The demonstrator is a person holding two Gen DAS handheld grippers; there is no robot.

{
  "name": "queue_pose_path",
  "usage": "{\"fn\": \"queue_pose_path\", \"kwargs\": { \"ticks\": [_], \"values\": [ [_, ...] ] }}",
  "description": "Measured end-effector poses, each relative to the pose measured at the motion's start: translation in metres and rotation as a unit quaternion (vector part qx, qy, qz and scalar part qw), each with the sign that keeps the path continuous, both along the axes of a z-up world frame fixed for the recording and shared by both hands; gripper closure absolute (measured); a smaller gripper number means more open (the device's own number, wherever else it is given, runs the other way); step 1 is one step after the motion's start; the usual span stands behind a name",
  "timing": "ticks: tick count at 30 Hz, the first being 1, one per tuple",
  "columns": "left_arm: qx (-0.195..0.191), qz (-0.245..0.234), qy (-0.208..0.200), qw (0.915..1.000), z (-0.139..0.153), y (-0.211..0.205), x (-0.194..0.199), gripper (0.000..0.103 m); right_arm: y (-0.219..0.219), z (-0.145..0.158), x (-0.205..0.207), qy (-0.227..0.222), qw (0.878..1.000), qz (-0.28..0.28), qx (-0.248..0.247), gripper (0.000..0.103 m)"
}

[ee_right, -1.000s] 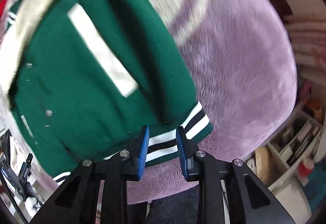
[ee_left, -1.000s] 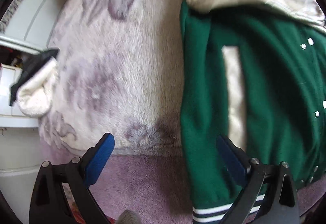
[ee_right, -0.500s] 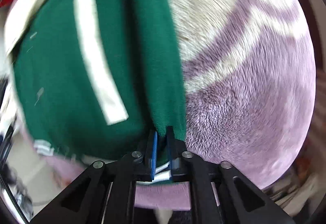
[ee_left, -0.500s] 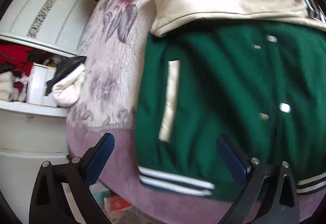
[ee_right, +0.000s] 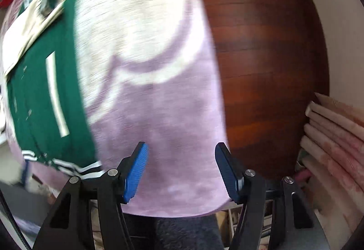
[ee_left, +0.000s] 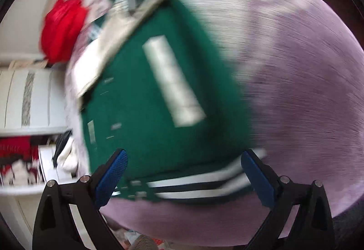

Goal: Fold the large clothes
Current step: 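Lift the hem with both grippers and fold it up toward the collar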

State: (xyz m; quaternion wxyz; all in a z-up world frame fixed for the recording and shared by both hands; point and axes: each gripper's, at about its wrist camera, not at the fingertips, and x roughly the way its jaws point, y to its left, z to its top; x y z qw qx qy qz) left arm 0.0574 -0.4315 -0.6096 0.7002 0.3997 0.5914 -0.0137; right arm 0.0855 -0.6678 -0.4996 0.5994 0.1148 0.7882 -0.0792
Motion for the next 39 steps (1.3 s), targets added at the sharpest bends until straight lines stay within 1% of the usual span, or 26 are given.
{"fn": "queue_pose_path", "kwargs": {
  "ticks": [2, 3, 4, 5, 7, 9, 10, 11, 12, 14, 15, 19, 21, 22, 23, 25, 26, 27, 28, 30, 32, 33, 34, 35, 38, 39],
  "values": [
    [0.022, -0.017, -0.004, 0.9996, -0.023, -0.015, -0.003, 0.0, -0.021, -0.005, 0.004, 0.004, 1.0, -0.014, -0.007, 0.039],
    [0.042, -0.024, -0.001, 0.9988, -0.038, -0.019, -0.002, 0.0, -0.029, -0.018, 0.013, 0.004, 1.0, -0.019, -0.008, 0.039],
    [0.061, -0.029, -0.007, 0.9977, -0.052, -0.019, 0.002, 0.0, -0.039, -0.02, 0.018, 0.002, 1.0, -0.025, -0.009, 0.039],
    [0.064, -0.03, -0.009, 0.9975, -0.058, -0.017, 0.005, 0.0, -0.046, -0.018, 0.021, -0.001, 1.0, -0.029, -0.009, 0.039],
    [0.064, -0.029, -0.024, 0.9973, -0.057, -0.017, 0.01, 0.0, -0.053, -0.021, 0.029, -0.006, 0.999, -0.034, -0.009, 0.039],
    [0.078, -0.04, -0.028, 0.9958, -0.055, -0.019, 0.008, 0.0, -0.054, -0.022, 0.031, -0.01, 0.999, -0.041, -0.008, 0.039],
    [0.084, -0.045, -0.039, 0.9947, -0.052, -0.016, 0.007, 0.0, -0.054, -0.025, 0.034, -0.013, 0.999, -0.044, -0.003, 0.039],
    [0.098, -0.047, -0.048, 0.993, -0.052, -0.015, 0.007, 0.0, -0.055, -0.025, 0.037, -0.016, 0.999, -0.045, 0.0, 0.039],
    [0.117, -0.032, -0.057, 0.9909, -0.052, -0.005, 0.011, 0.0, -0.053, -0.027, 0.036, -0.018, 0.999, -0.046, 0.0, 0.039],
    [0.098, 0.002, -0.05, 0.994, -0.048, 0.013, 0.022, 0.0, -0.051, -0.028, 0.039, -0.021, 0.999, -0.044, 0.002, 0.039],
    [0.098, 0.012, -0.047, 0.9939, -0.05, 0.019, 0.028, 0.0, -0.052, -0.026, 0.039, -0.024, 0.999, -0.043, 0.005, 0.039],
    [0.126, -0.016, -0.04, 0.9912, -0.067, 0.015, 0.047, 0.0, -0.042, -0.038, 0.049, -0.024, 0.999, -0.038, 0.013, 0.039],
    [0.114, 0.003, -0.033, 0.9929, -0.064, 0.015, 0.054, 0.0, -0.038, -0.044, 0.057, -0.023, 0.998, -0.046, 0.03, 0.039],
    [0.103, 0.015, -0.031, 0.9941, -0.06, 0.02, 0.058, 0.0, -0.035, -0.047, 0.064, -0.027, 0.997, -0.048, 0.049, 0.039],
    [0.091, 0.025, -0.034, 0.995, -0.053, 0.025, 0.061, 0.003, -0.031, -0.05, 0.072, -0.037, 0.995, -0.05, 0.078, 0.039],
    [0.077, 0.035, -0.052, 0.9951, -0.037, 0.03, 0.06, 0.038, -0.021, -0.057, 0.097, -0.061, 0.986, -0.051, 0.144, 0.039],
    [0.07, 0.038, -0.063, 0.9948, -0.027, 0.035, 0.06, 0.072, -0.015, -0.061, 0.114, -0.075, 0.979, -0.049, 0.185, 0.039],
    [0.072, 0.04, -0.075, 0.9937, -0.019, 0.04, 0.062, 0.077, -0.008, -0.067, 0.133, -0.085, 0.969, -0.046, 0.227, 0.034],
    [0.068, 0.038, -0.087, 0.9931, -0.012, 0.048, 0.067, 0.077, -0.003, -0.071, 0.148, -0.091, 0.962, -0.042, 0.255, 0.026],
    [0.061, 0.047, -0.108, 0.9912, 0.005, 0.06, 0.074, 0.08, 0.012, -0.08, 0.186, -0.111, 0.946, -0.032, 0.304, 0.021],
    [0.056, 0.055, -0.117, 0.99, 0.013, 0.066, 0.081, 0.081, 0.031, -0.092, 0.227, -0.116, 0.931, -0.022, 0.345, 0.02],
    [0.057, 0.057, -0.122, 0.9892, 0.018, 0.069, 0.083, 0.082, 0.039, -0.099, 0.244, -0.117, 0.927, -0.019, 0.356, 0.018],
    [0.058, 0.06, -0.129, 0.988, 0.021, 0.074, 0.087, 0.082, 0.047, -0.106, 0.261, -0.116, 0.921, -0.019, 0.372, 0.011],
    [0.059, 0.064, -0.136, 0.9869, 0.021, 0.072, 0.088, 0.082, 0.056, -0.116, 0.278, -0.111, 0.916, -0.022, 0.384, 0.009],
    [0.069, 0.066, -0.159, 0.9827, 0.026, 0.079, 0.09, 0.082, 0.082, -0.148, 0.316, -0.085, 0.91, -0.026, 0.406, 0.008],
    [0.072, 0.067, -0.165, 0.9814, 0.026, 0.08, 0.09, 0.082, 0.089, -0.156, 0.321, -0.074, 0.911, -0.025, 0.405, 0.008]
  ]
}}
